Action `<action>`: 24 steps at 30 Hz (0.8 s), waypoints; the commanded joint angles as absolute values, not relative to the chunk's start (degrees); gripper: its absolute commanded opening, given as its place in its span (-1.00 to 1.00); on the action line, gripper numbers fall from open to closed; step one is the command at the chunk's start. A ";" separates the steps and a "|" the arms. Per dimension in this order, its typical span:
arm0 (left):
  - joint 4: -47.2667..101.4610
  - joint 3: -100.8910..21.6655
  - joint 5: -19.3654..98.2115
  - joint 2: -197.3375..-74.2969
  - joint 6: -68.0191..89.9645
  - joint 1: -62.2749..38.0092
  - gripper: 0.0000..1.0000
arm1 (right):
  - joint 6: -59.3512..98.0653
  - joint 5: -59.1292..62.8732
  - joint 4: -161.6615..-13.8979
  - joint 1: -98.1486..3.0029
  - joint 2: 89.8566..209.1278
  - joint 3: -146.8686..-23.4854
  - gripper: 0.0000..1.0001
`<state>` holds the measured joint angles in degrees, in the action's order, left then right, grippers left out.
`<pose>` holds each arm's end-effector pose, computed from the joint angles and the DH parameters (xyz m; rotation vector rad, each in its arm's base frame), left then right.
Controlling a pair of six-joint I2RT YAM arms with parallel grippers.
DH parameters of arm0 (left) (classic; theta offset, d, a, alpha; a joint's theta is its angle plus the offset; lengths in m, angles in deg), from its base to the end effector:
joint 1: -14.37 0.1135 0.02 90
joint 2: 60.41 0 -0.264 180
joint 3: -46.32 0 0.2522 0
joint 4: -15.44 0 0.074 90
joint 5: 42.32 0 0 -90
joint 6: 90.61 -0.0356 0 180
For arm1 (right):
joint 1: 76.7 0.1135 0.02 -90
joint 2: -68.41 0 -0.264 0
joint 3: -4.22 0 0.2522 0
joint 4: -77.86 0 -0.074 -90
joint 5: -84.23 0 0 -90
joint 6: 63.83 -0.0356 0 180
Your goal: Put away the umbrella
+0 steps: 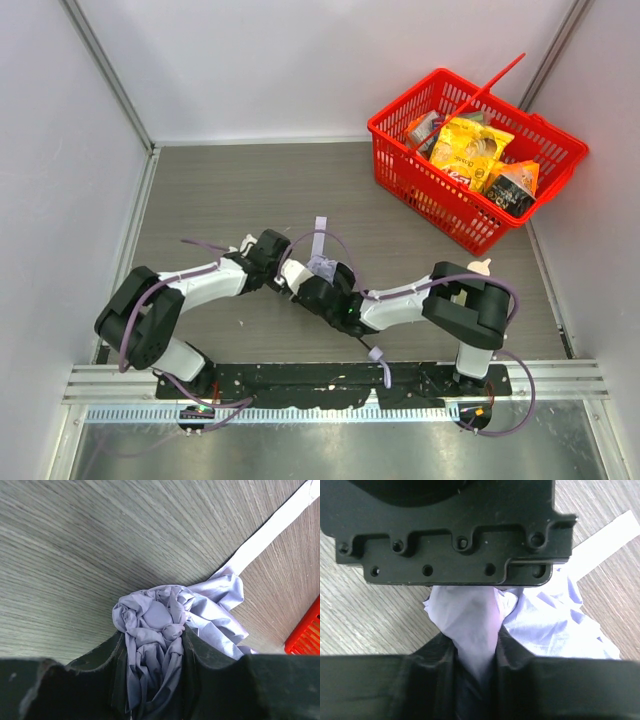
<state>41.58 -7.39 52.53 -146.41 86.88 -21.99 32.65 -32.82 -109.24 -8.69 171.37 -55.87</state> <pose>0.2209 -0.1589 0.1489 -1.2124 2.4585 -0.6290 0.1460 0.3183 0.1374 -1.0674 1.8323 0.1163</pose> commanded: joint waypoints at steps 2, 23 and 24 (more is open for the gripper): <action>46.00 -4.45 50.23 -148.75 80.00 -22.90 -0.96 | 24.17 -21.01 -103.84 -10.51 172.39 -53.31 -0.98; 37.47 0.47 54.80 -146.63 74.80 -24.92 0.75 | -13.28 36.67 -135.65 -31.43 174.14 -48.57 -0.98; 35.72 1.09 54.37 -146.72 75.06 -25.01 0.50 | -15.12 37.20 -138.44 -31.61 174.93 -48.57 -0.98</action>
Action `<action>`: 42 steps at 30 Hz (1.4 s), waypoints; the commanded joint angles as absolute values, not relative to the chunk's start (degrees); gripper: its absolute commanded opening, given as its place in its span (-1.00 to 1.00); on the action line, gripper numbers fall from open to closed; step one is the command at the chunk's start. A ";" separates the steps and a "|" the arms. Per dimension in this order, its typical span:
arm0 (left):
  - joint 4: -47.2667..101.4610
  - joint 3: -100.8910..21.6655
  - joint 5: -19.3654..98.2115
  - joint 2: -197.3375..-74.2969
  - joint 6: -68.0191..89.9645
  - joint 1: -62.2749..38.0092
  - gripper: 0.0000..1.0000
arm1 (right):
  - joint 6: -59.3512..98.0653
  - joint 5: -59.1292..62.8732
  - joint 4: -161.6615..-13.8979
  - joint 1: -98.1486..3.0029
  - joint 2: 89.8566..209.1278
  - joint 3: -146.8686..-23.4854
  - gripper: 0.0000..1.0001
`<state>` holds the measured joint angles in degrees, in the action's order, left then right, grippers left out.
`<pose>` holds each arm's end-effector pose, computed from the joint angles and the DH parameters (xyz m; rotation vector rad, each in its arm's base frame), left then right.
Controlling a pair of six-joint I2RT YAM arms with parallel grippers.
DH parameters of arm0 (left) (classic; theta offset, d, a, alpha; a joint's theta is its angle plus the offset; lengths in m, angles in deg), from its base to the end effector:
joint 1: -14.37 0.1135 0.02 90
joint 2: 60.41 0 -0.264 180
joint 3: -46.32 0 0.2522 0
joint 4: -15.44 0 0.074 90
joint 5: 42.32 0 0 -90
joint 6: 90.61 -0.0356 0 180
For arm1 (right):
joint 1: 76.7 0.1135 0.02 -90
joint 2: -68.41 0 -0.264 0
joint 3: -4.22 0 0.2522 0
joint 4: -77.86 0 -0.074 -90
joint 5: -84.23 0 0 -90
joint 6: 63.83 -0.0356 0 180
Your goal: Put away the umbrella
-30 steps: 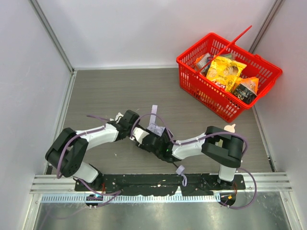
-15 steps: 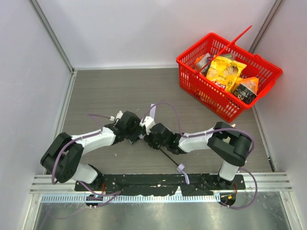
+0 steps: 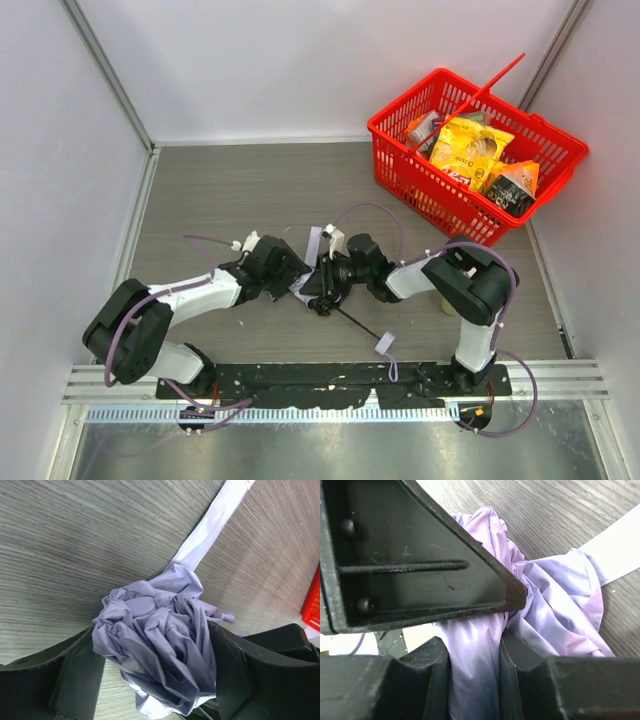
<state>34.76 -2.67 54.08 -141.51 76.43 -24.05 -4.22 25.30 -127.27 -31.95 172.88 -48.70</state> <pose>0.2069 -0.1591 0.1547 -0.9097 2.4422 -0.6931 0.2260 0.2499 0.1251 -0.6553 2.1492 1.3247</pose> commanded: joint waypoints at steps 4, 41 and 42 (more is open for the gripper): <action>30.18 4.51 53.66 -144.18 76.21 -24.92 -0.56 | -19.52 39.84 -142.69 -32.75 176.78 -49.18 -0.98; 53.10 -3.04 49.00 -146.19 89.13 -24.57 -1.00 | 25.82 -28.60 -95.95 -9.46 166.40 -57.88 0.61; 53.37 -3.30 48.57 -146.71 89.22 -24.48 -1.00 | 25.73 -30.01 -95.76 -9.46 168.24 -58.67 0.61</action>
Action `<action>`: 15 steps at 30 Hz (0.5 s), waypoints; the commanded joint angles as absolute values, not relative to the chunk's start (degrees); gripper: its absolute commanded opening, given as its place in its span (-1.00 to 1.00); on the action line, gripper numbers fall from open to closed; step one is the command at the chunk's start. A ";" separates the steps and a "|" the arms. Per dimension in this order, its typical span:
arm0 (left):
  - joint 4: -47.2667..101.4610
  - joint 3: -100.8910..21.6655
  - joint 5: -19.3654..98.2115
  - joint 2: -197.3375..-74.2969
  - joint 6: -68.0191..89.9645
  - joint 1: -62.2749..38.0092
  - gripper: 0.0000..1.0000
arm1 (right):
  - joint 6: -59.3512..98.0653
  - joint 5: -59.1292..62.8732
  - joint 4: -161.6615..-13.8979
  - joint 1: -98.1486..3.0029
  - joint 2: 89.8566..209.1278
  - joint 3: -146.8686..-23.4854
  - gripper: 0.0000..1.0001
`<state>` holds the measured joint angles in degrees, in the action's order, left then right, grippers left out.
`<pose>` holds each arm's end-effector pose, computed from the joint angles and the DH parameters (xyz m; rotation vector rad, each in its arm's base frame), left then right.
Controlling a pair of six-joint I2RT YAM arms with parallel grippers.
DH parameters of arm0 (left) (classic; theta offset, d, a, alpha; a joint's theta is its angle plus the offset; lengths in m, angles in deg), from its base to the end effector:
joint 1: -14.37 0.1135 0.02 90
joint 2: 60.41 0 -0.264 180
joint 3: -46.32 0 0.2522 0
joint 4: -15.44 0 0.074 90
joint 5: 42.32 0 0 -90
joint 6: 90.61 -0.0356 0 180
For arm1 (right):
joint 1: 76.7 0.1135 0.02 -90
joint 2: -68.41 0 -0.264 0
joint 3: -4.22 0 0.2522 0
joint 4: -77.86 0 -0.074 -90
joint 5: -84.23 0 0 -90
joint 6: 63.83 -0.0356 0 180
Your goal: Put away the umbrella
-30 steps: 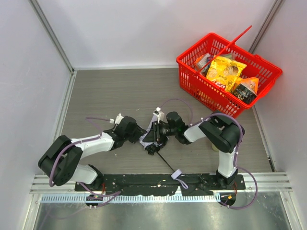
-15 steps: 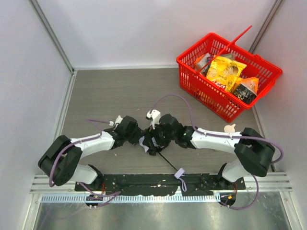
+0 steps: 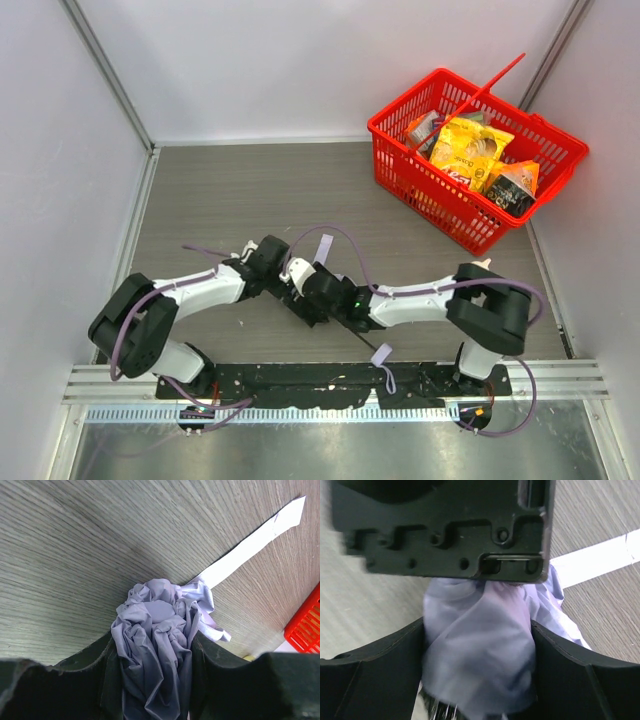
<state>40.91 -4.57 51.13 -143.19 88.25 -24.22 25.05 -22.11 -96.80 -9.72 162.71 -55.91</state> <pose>0.2046 -0.1605 0.1499 -1.1924 2.4843 -0.6867 0.1390 0.3016 0.1663 -1.0915 1.9646 0.3253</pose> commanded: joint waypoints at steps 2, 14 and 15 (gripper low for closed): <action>53.37 -3.22 47.95 -147.51 89.74 -24.57 -1.00 | 25.82 -29.94 -96.28 -9.55 169.91 -58.67 0.61; 44.42 -0.76 48.30 -145.59 84.22 -24.57 -0.61 | 22.57 -17.24 -99.18 -12.44 169.49 -55.43 -0.98; 43.45 -0.41 49.00 -144.71 83.25 -24.57 -0.21 | 20.74 -12.93 -100.49 -14.37 168.44 -54.46 -0.98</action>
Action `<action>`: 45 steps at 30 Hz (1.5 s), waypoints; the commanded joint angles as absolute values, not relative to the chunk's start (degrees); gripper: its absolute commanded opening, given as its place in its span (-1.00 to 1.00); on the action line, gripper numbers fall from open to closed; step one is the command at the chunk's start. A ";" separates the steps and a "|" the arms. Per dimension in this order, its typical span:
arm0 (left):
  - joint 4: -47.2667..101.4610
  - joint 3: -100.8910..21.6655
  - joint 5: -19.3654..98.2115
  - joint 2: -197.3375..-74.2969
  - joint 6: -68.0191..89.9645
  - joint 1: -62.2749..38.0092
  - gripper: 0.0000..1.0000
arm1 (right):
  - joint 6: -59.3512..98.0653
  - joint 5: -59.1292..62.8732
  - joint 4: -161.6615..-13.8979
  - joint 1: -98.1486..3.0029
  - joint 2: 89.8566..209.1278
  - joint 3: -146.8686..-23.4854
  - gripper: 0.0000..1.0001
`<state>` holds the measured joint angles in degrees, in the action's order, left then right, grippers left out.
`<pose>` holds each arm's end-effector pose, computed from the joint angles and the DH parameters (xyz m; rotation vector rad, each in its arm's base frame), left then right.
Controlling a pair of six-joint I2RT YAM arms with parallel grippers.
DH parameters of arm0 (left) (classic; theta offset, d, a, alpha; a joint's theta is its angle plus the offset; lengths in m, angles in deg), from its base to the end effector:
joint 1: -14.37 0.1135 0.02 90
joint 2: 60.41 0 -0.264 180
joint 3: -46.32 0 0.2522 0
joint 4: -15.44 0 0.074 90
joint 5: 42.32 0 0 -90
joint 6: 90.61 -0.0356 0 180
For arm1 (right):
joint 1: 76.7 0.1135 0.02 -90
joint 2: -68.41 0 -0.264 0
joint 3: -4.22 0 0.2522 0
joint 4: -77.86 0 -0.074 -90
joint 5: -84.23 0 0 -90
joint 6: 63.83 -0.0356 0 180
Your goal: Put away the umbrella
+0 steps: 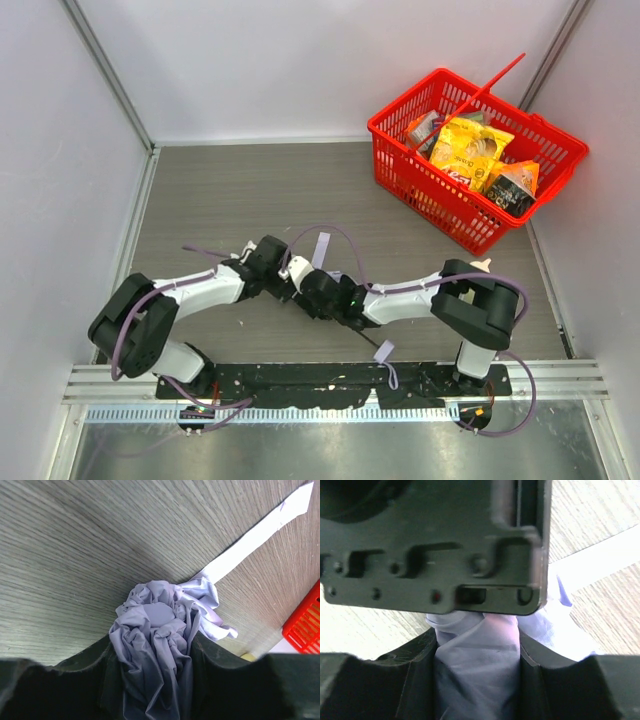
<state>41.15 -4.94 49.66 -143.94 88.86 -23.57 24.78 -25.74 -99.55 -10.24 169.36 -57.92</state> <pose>0.2071 -0.1599 0.1483 -1.2214 2.4988 -0.6942 0.1498 0.3135 0.1436 -1.0570 1.9888 0.2378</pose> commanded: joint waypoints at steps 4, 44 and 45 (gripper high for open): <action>40.81 2.40 52.60 -139.96 80.26 -24.57 0.59 | 13.89 5.07 -106.89 -20.96 165.71 -51.13 -0.98; 45.55 -0.05 51.03 -141.97 86.84 -25.89 -1.00 | 15.44 -11.89 -96.28 -15.82 151.47 -53.58 0.58; 45.37 -0.23 50.59 -142.41 87.28 -25.89 -1.00 | 16.58 -14.71 -97.50 -14.31 151.56 -53.32 0.58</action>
